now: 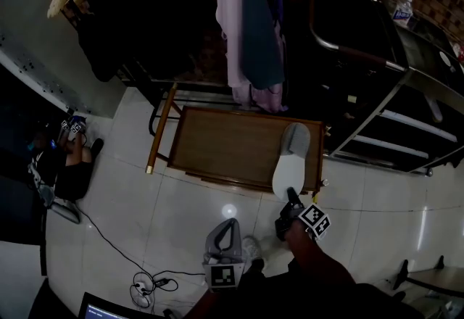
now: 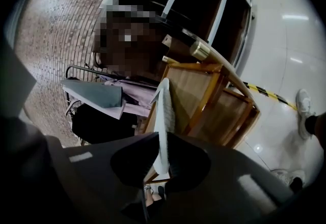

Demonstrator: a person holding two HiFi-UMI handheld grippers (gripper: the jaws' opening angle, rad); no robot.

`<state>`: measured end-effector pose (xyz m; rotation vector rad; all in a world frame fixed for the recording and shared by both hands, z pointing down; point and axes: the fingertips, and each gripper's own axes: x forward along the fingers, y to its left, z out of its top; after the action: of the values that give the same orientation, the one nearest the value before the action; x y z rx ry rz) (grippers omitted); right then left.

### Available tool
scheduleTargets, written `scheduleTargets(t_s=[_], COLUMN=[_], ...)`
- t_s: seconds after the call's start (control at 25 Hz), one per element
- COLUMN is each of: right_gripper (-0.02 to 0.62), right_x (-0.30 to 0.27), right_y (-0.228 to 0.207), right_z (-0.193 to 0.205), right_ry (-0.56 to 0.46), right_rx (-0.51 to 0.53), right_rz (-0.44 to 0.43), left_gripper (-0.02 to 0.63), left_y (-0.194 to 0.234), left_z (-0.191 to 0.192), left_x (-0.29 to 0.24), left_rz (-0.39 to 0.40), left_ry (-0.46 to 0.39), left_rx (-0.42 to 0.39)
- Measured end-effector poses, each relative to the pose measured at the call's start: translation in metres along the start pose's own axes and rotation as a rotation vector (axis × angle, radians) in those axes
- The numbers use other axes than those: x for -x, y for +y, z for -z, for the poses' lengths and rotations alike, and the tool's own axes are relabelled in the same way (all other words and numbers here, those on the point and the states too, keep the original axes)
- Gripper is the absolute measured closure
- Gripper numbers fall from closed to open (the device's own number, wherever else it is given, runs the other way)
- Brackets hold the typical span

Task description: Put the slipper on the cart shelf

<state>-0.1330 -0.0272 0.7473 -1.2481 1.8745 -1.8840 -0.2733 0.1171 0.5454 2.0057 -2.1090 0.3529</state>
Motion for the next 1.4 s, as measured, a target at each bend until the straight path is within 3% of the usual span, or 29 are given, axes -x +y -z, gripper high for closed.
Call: scheduleTargets(t_s=[0.2, 0.32, 0.44, 0.6, 0.8, 0.96, 1.04, 1.24, 1.4], right_gripper=[0.558, 0.56, 0.56, 0.56, 0.56, 0.56, 0.56, 0.558, 0.557], right_x=[0.03, 0.055, 0.079, 0.116, 0.152, 0.176, 0.185, 0.201, 0.208], right_y=[0.032, 0.055, 0.083, 0.124, 0.175, 0.206, 0.215, 0.218, 0.217], right_z=[-0.001, -0.008, -0.018, -0.042, -0.068, -0.077, -0.079, -0.082, -0.075], right_ry=[0.002, -0.011, -0.058, -0.187, -0.385, -0.511, -0.551, -0.599, -0.571], right_rx=[0.051, 0.169, 0.379, 0.758, 1.168, 1.405, 1.471, 1.524, 1.677], right_rz=[-0.064, -0.108, -0.131, -0.093, -0.022, 0.05, 0.081, 0.134, 0.197], left_gripper=[0.591, 0.591, 0.591, 0.591, 0.591, 0.591, 0.591, 0.591, 0.591], left_y=[0.004, 0.003, 0.005, 0.003, 0.003, -0.004, -0.009, -0.022, -0.035], left_z=[-0.009, -0.016, -0.026, -0.046, -0.075, -0.088, -0.094, -0.108, -0.114], left_x=[-0.002, -0.005, -0.007, -0.018, -0.035, -0.043, -0.045, -0.043, -0.044], left_rz=[0.009, 0.028, 0.043, 0.083, 0.134, 0.188, 0.212, 0.246, 0.265], left_ry=[-0.028, -0.049, -0.085, -0.135, -0.187, -0.224, -0.24, -0.282, -0.295], left_rx=[0.023, 0.021, 0.007, -0.018, 0.07, 0.086, 0.062, -0.006, -0.025])
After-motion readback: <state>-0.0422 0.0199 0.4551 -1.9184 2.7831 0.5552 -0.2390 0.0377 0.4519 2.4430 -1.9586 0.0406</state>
